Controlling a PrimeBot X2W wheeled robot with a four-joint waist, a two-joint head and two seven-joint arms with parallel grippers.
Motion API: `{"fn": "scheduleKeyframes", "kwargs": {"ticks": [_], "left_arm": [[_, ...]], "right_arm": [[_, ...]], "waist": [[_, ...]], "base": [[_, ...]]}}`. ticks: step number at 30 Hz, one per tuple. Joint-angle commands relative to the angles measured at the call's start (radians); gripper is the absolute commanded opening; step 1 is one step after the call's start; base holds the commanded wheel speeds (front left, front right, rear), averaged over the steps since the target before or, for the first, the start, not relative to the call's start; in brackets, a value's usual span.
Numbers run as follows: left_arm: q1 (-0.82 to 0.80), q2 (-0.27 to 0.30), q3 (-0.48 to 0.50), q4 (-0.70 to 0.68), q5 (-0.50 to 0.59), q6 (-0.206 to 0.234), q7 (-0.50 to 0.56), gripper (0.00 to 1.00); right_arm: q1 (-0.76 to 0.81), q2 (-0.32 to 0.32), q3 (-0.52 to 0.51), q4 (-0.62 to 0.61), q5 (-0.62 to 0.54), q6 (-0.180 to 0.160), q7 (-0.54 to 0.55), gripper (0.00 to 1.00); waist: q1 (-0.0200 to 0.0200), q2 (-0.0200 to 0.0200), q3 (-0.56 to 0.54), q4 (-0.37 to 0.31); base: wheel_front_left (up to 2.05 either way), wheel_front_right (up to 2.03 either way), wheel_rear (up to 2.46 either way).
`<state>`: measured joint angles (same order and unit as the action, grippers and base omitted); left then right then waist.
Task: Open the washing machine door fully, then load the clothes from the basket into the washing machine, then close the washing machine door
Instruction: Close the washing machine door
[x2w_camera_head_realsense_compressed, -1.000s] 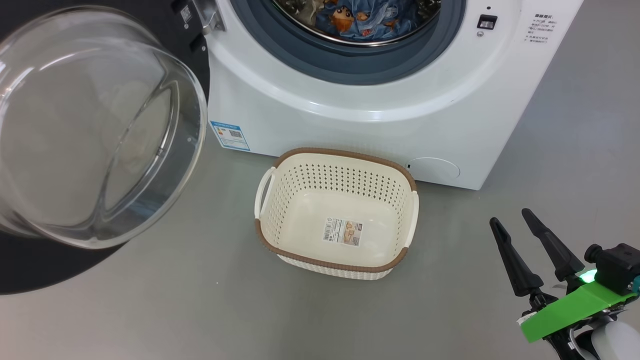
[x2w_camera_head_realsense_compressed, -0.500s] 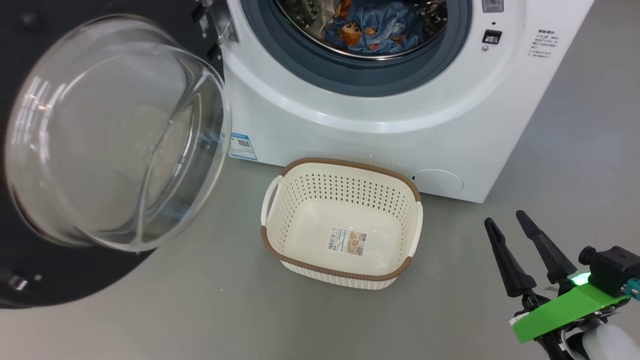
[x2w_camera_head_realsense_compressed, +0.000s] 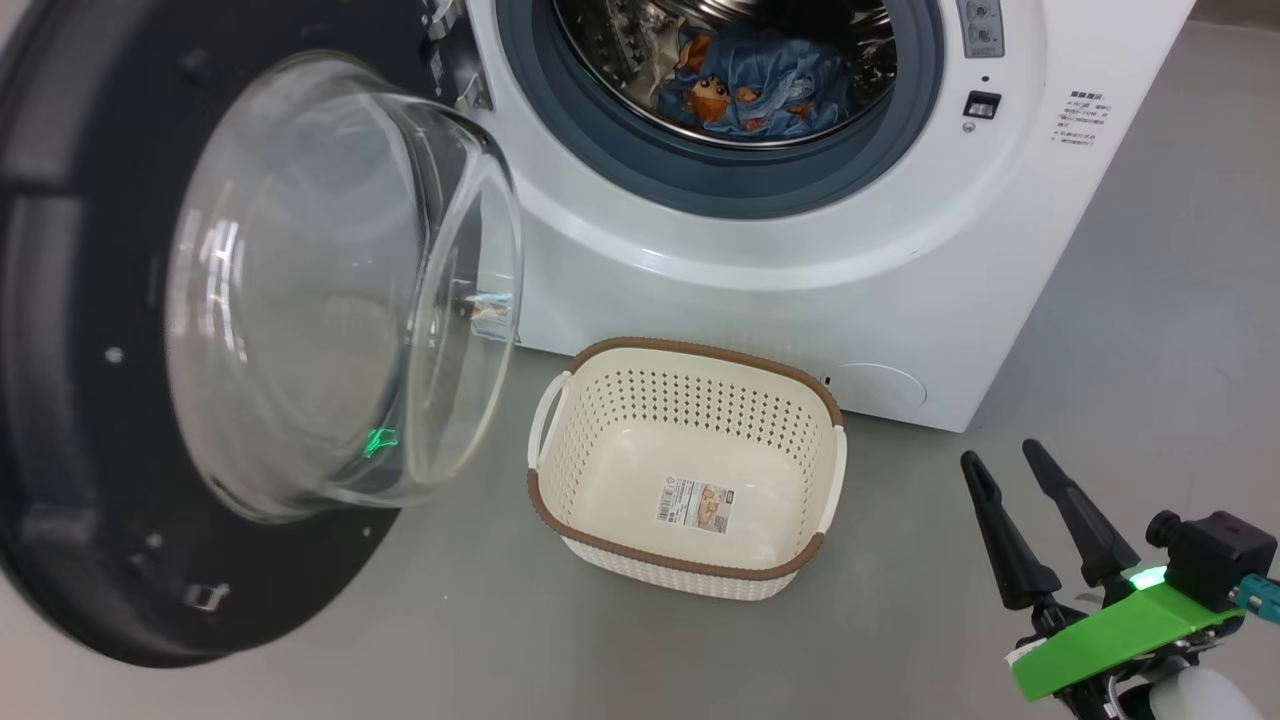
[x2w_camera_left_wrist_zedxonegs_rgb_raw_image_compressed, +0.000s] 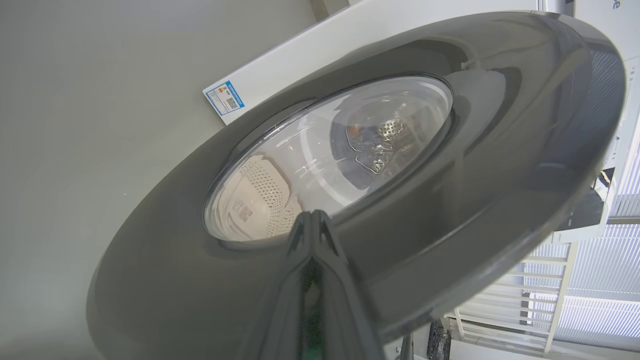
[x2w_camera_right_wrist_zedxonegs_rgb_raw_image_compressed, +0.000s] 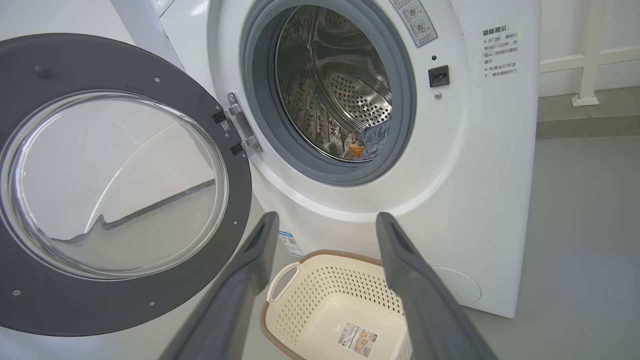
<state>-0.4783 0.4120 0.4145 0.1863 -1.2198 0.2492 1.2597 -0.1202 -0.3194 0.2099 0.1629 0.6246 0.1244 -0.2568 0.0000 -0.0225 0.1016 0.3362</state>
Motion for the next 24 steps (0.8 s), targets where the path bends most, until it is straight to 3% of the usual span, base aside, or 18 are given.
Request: {"fn": "scheduleKeyframes", "kwargs": {"ticks": [1, 13, 24], "left_arm": [[0.0, 0.035, 0.01, -0.058, -0.014, 0.01, 0.029, 0.0], [0.046, -0.051, -0.048, -0.241, -0.059, 0.043, 0.093, 0.0], [0.036, -0.088, -0.085, -0.264, -0.066, 0.068, 0.104, 0.0]], "right_arm": [[0.006, -0.007, 0.015, -0.021, -0.008, 0.006, -0.005, 1.0], [0.008, 0.005, 0.016, -0.015, -0.007, 0.006, -0.005, 1.0], [0.009, 0.018, 0.011, -0.01, -0.009, 0.006, -0.005, 1.0]], "waist": [[0.0, 0.0, -0.005, -0.002], [0.0, 0.0, -0.023, -0.054], [0.0, 0.0, -0.035, -0.124]], "base": [[0.0, 0.0, 0.0], [0.0, 0.0, 0.0], [0.0, 0.0, 0.0]]}}
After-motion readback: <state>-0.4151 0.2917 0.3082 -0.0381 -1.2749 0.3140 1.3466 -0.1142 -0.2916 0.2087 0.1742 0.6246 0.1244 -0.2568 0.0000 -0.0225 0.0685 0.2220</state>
